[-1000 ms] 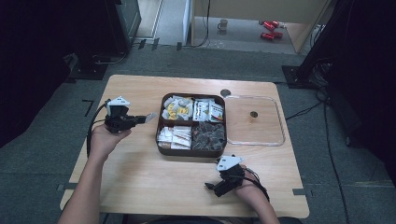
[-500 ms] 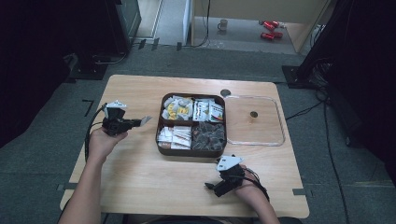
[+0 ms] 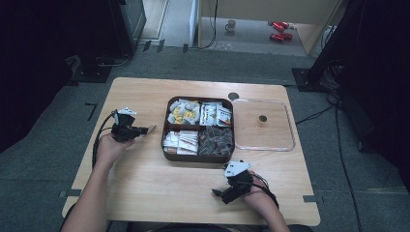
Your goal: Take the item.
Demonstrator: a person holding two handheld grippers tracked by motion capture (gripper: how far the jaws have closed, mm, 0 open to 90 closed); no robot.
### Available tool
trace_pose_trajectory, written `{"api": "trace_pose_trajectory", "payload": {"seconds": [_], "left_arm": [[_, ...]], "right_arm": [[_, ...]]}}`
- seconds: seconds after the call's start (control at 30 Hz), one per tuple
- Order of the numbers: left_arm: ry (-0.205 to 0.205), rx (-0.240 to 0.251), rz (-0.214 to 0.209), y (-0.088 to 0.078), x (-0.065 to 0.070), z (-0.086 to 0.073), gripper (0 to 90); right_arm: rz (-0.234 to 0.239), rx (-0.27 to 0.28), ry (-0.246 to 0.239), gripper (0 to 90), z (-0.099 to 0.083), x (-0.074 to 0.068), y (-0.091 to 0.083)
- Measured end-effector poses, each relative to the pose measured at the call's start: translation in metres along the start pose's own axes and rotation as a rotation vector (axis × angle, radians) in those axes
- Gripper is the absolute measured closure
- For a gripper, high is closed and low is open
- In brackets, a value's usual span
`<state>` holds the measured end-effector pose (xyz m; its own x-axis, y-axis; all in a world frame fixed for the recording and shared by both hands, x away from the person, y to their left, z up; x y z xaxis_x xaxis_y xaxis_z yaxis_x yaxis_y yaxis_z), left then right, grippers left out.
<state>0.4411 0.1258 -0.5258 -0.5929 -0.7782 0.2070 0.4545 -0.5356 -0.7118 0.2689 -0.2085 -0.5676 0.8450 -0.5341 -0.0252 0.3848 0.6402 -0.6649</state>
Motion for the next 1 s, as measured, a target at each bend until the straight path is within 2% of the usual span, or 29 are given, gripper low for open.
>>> {"api": "trace_pose_trajectory", "payload": {"seconds": [0.13, 0.3, 0.53, 0.6, 0.7, 0.8, 0.9, 1.0], "left_arm": [[0.008, -0.016, -0.010, 0.010, 0.003, -0.001, 90.0], [0.008, -0.014, -0.014, 0.012, 0.004, -0.001, 90.0], [0.001, -0.025, -0.025, 0.013, 0.005, -0.004, 75.7], [-0.003, -0.012, -0.039, 0.012, 0.006, -0.004, 71.8], [0.002, 0.020, -0.030, 0.007, 0.007, -0.002, 67.8], [0.000, 0.028, -0.034, 0.004, 0.007, -0.001, 63.7], [0.013, 0.044, -0.025, -0.003, 0.009, 0.001, 62.1], [0.032, 0.093, -0.045, -0.012, 0.013, 0.003, 58.6]], "right_arm": [[0.000, 0.000, 0.000, 0.0, 0.000, 0.000, 0.000], [-0.001, 0.000, -0.001, 0.0, 0.000, 0.000, 0.000], [-0.001, 0.000, 0.000, 0.0, 0.000, 0.000, 0.000], [-0.001, 0.000, 0.000, 0.0, 0.000, 0.000, 0.000], [-0.001, 0.000, 0.000, 0.0, 0.000, 0.000, 0.000], [-0.001, 0.000, 0.000, 0.0, 0.000, 0.000, 0.000], [-0.001, 0.000, -0.001, 0.0, 0.000, 0.000, 0.000], [-0.001, 0.000, -0.001, 0.0, 0.000, 0.000, 0.000]]}}
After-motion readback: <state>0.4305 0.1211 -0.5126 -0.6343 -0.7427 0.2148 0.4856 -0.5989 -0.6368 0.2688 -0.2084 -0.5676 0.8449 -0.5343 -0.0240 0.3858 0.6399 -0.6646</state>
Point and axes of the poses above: each handheld gripper's, and its own axes: y roughly forward along the jaws, z roughly out of its top, x roughly to its right, the point moved 6 cm from there along y, roughly forward along the jaws, and after that the axes turned 3 degrees about x, right-handed, at the moved point
